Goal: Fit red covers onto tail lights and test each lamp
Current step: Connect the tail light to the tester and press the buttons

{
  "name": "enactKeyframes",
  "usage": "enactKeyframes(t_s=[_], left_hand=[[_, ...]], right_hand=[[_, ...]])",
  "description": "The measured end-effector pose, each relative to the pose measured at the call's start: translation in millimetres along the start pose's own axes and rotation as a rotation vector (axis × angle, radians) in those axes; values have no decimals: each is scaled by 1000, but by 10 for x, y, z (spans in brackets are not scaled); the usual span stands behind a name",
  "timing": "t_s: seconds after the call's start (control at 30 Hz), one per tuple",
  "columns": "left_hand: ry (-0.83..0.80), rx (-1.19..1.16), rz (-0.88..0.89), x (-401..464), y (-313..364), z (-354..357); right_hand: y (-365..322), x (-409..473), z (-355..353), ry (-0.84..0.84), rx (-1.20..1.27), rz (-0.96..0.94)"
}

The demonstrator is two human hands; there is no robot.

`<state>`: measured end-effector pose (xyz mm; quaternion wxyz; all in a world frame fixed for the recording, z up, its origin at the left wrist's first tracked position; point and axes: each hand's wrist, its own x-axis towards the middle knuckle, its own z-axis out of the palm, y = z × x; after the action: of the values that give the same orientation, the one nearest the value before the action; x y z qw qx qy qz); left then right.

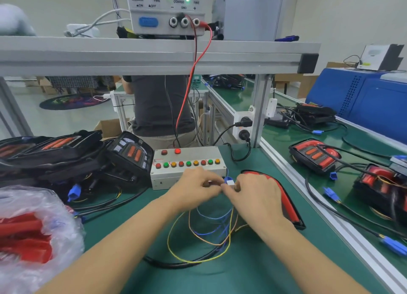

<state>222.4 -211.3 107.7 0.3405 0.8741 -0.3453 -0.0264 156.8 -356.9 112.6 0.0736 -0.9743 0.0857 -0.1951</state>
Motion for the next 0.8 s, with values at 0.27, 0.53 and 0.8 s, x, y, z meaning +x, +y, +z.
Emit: enactKeyframes(t_s=[0.27,0.53,0.8], left_hand=[[-235,-309,-155,-280,266,53],[-72,691,144,-446,-95,-533],[-457,806,-236,-625,-408,-573]], right_hand=[[132,-34,-53,-108,398,29],[1045,-22,-102,-422,216,464],[1169,-41,-33,-609,883,701]])
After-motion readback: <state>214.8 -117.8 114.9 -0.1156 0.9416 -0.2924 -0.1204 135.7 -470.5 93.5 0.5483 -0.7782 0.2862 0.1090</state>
